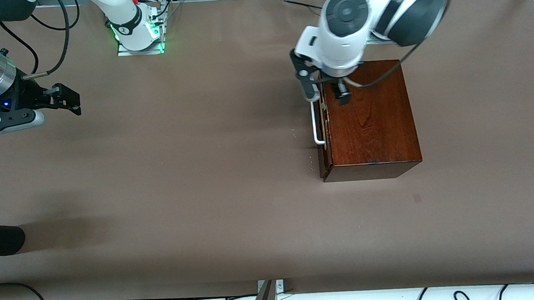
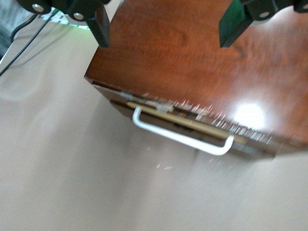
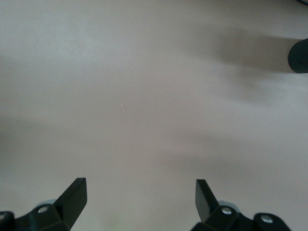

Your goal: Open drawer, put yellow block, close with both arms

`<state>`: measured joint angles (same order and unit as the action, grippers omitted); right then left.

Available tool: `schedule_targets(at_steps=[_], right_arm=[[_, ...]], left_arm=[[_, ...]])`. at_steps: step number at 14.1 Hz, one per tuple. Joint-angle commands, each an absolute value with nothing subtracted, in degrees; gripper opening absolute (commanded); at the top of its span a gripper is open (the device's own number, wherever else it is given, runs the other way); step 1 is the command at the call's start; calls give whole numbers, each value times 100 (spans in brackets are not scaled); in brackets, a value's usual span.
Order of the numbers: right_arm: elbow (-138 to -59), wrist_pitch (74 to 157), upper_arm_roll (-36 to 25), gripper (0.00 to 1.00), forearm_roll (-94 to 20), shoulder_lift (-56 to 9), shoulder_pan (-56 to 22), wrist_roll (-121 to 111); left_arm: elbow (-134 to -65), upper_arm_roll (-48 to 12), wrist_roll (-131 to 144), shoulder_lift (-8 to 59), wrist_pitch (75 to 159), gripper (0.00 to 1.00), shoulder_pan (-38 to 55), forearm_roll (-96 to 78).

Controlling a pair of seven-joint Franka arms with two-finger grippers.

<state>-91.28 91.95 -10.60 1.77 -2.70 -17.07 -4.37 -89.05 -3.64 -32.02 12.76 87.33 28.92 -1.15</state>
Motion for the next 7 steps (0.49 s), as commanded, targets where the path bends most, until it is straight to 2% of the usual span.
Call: schedule_targets(at_steps=[1, 4, 7], right_arm=[[-8982, 9070, -1020, 100, 211, -325, -1652, -369], [-8982, 9070, -1020, 100, 202, -325, -1652, -369], [-8982, 9070, -1020, 100, 202, -325, -1652, -369]], left_arm=[[-8719, -395, -2446, 1257, 8526, 100, 2244, -167], [-8605, -413, -1592, 1160, 8482, 100, 1646, -150], [-8262, -326, -1495, 1003, 8385, 100, 1521, 359]])
